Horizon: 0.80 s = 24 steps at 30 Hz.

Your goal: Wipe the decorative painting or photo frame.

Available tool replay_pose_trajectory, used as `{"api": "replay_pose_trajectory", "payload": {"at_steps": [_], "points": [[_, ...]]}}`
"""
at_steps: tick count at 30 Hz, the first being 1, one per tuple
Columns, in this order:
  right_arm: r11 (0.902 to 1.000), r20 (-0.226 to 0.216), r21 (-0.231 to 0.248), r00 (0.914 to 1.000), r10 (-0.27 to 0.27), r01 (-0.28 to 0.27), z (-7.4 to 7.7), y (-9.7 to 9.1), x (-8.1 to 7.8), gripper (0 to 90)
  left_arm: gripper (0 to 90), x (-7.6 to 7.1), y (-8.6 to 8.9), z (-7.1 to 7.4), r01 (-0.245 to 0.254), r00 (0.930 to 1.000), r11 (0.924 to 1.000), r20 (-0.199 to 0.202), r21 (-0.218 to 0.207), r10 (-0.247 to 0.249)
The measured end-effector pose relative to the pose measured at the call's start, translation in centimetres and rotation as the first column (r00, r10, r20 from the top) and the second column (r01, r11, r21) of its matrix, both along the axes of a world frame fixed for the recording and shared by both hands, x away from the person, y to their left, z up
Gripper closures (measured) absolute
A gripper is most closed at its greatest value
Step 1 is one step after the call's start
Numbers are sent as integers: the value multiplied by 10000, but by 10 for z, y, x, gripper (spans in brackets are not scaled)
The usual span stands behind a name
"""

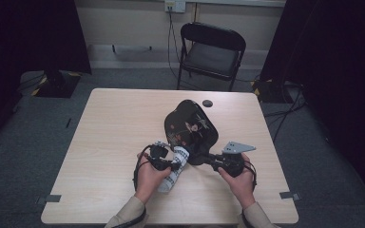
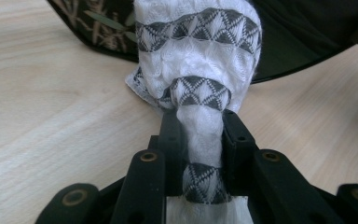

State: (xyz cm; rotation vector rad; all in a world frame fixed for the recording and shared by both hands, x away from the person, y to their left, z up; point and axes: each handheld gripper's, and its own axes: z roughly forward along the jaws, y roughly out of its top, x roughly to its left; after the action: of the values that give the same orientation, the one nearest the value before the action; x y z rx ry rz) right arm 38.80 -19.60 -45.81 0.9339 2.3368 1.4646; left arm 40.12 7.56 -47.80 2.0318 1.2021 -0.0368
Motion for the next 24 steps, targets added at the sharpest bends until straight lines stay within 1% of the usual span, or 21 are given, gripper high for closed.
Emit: {"api": "replay_pose_trajectory", "payload": {"at_steps": [7, 9, 17, 24], "points": [[10000, -26, 48, 10000, 40, -40, 0, 1, -2, 787, 735, -4, -5, 0, 231, 9997, 9997, 14, 38, -231], [10000, -33, 92, 10000, 30, -30, 0, 1, -2, 787, 735, -5, -6, 0, 223, 9997, 9998, 50, -3, -223], [9998, -136, 180, 9999, 61, -59, -1, 3, -3, 787, 735, -9, -10, 0, 496, 9988, 9988, -7, -2, -496], [9999, -179, 147, 9998, 41, -38, -3, 3, -4, 786, 736, -11, -12, 0, 622, 9981, 9981, 28, -13, -622]]}}
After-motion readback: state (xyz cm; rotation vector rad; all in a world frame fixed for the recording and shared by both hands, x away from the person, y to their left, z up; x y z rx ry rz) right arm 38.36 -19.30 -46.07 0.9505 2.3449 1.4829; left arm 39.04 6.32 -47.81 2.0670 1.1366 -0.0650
